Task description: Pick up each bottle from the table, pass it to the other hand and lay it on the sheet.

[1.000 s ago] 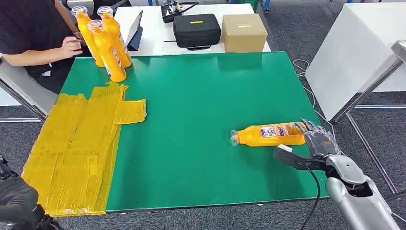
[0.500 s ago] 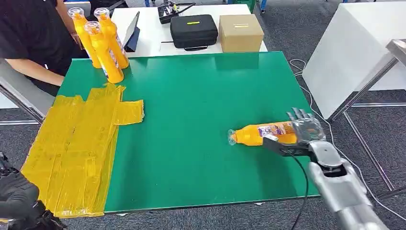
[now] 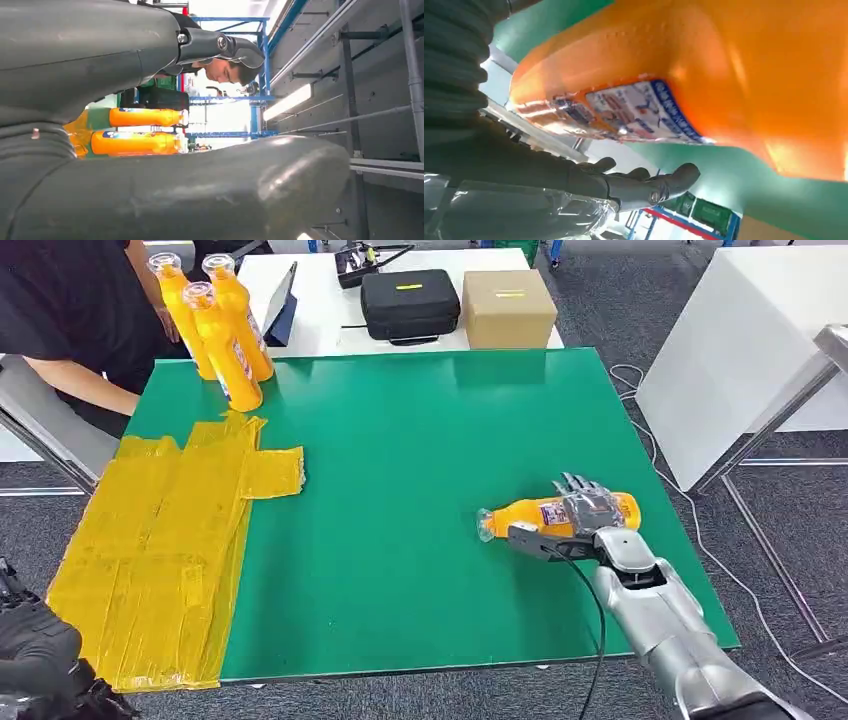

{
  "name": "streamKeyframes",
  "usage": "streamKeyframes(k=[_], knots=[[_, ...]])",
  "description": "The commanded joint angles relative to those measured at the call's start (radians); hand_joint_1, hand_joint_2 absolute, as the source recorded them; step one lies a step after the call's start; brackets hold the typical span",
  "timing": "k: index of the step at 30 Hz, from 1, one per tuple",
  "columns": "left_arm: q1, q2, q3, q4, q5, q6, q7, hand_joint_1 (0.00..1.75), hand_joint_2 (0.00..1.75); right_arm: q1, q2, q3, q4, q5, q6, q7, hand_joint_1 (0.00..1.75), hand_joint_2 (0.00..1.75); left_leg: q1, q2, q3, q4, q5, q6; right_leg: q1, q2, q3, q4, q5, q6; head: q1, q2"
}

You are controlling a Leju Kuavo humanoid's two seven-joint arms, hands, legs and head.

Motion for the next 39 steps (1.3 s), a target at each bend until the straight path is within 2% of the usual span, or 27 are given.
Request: streamKeyframes(k=[1, 6, 9, 14, 18, 19, 20, 21, 25, 39], knots=[[-0.013, 0.016, 0.004, 0.053, 0.003, 0.002, 0.003, 0.0, 0.0, -0.061, 0.024, 0.038, 0.097, -0.002, -0.001, 0.001, 0.0, 1.75, 0.0, 0.001, 0.002, -0.001, -0.001, -0.002, 0.0, 0.001, 0.002, -0.001, 0.0, 0.0, 0.0, 0.0], [-0.015, 0.017, 0.003, 0.054, 0.003, 0.001, 0.003, 0.0, 0.0, -0.06, 0.021, 0.042, 0.09, -0.002, 0.0, 0.0, 0.0, 1.75, 0.0, 0.002, 0.002, -0.001, -0.001, -0.002, 0.0, 0.001, 0.002, -0.001, 0.0, 0.0, 0.0, 0.0], [-0.034, 0.022, -0.004, 0.069, 0.008, -0.003, 0.003, 0.0, 0.0, -0.106, 0.041, 0.07, 0.146, 0.0, 0.025, 0.002, 0.0, 1.75, 0.0, 0.002, 0.002, 0.0, -0.001, -0.002, 0.0, 0.001, 0.001, 0.0, 0.0, 0.0, 0.0, 0.0], [-0.066, 0.026, -0.02, 0.095, 0.029, 0.009, 0.003, 0.0, 0.0, -0.083, 0.099, 0.093, 0.165, 0.021, 0.002, 0.039, 0.0, 1.75, 0.0, 0.003, 0.003, -0.001, 0.0, -0.002, 0.0, 0.002, 0.002, -0.001, 0.0, 0.0, 0.0, 0.0], [-0.054, 0.026, -0.005, 0.065, 0.047, 0.024, 0.003, 0.0, 0.0, -0.063, 0.112, 0.133, 0.163, 0.035, 0.019, 0.039, 0.0, 1.75, 0.001, 0.003, 0.004, -0.001, -0.001, -0.002, 0.001, 0.002, 0.003, -0.002, 0.0, 0.0, 0.0, 0.0], [-0.039, 0.029, 0.002, 0.068, 0.063, 0.032, 0.005, 0.0, 0.0, -0.091, 0.078, 0.18, 0.196, 0.112, 0.074, 0.135, 0.0, 1.75, 0.001, 0.004, 0.005, -0.001, -0.001, -0.003, 0.001, 0.003, 0.004, -0.002, 0.0, -0.001, 0.0, 0.0], [-0.022, 0.04, 0.011, 0.064, 0.089, 0.029, 0.003, 0.0, 0.0, -0.131, 0.012, 0.195, 0.221, 0.09, 0.088, 0.095, 0.0, 1.75, 0.001, 0.004, 0.005, -0.001, -0.001, -0.002, 0.001, 0.003, 0.004, -0.002, 0.0, 0.0, 0.0, 0.0], [-0.015, 0.036, 0.025, 0.063, 0.092, 0.013, 0.003, 0.0, 0.0, -0.165, -0.01, 0.196, 0.262, 0.079, 0.094, 0.053, 0.0, 1.75, 0.0, 0.003, 0.005, -0.001, -0.001, -0.002, 0.0, 0.003, 0.003, -0.001, 0.0, 0.0, 0.0, 0.0], [-0.006, 0.017, 0.054, 0.064, 0.074, -0.023, 0.003, 0.0, 0.0, -0.23, -0.023, 0.215, 0.354, 0.076, 0.079, 0.01, 0.0, 1.75, 0.0, 0.003, 0.006, 0.0, 0.0, -0.001, 0.0, 0.003, 0.004, -0.001, 0.0, 0.0, 0.0, 0.0], [0.022, 0.007, 0.056, 0.039, 0.07, -0.016, 0.003, 0.0, 0.0, -0.217, -0.067, 0.234, 0.324, 0.064, 0.094, 0.02, 0.0, 1.75, -0.001, -0.001, 0.003, 0.0, 0.002, 0.001, -0.002, -0.001, 0.004, -0.001, 0.001, 0.001, 0.0, 0.0]])
